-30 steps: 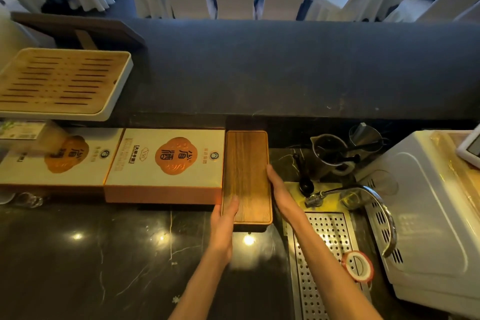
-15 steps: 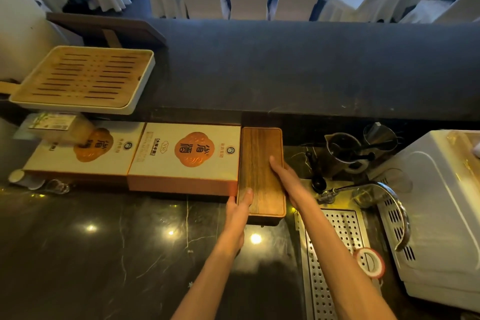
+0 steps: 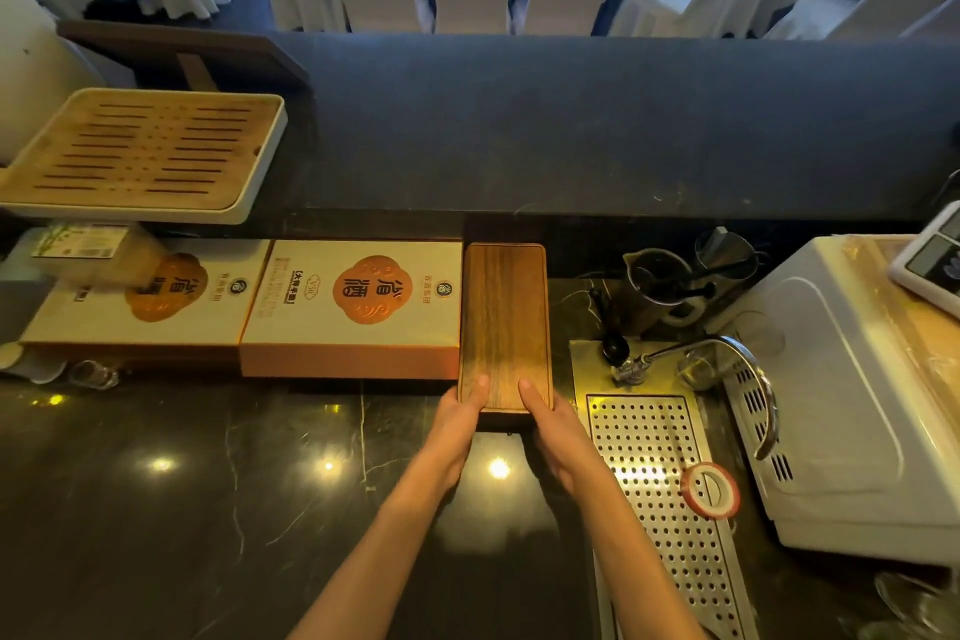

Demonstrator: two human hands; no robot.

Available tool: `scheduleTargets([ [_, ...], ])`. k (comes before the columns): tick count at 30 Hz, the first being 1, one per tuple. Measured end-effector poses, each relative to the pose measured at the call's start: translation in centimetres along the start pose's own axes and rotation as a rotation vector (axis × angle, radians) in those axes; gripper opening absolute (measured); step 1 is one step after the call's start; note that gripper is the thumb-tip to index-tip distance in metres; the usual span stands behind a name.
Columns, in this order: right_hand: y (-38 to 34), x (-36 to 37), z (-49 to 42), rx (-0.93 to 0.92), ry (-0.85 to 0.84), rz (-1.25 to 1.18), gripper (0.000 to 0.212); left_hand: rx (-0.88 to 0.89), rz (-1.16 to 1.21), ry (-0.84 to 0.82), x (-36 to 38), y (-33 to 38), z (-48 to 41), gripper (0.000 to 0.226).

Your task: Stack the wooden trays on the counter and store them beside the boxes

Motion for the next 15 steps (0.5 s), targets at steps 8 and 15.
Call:
scheduleTargets([
  [8,-4.6,0.0,3.2,-0.403,0.414,1.008,0.067,0.108,-0.428,0.283,-0.3,1.9,3.5,0.084],
  [15,-3.8,-0.7,5.2,-0.456,0.407,1.267,0.061,0.596,-1.428,0.274,1.4,3.1,6.9,0.062],
])
Point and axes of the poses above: each hand's wrist, its own z-axis away from the middle knuckle, its own x-axis out of the palm, y = z × x, the point moved 8 cm from there along -z, towards the middle knuckle, and after that the axes turned 2 degrees about -y, right-handed, at the moved point
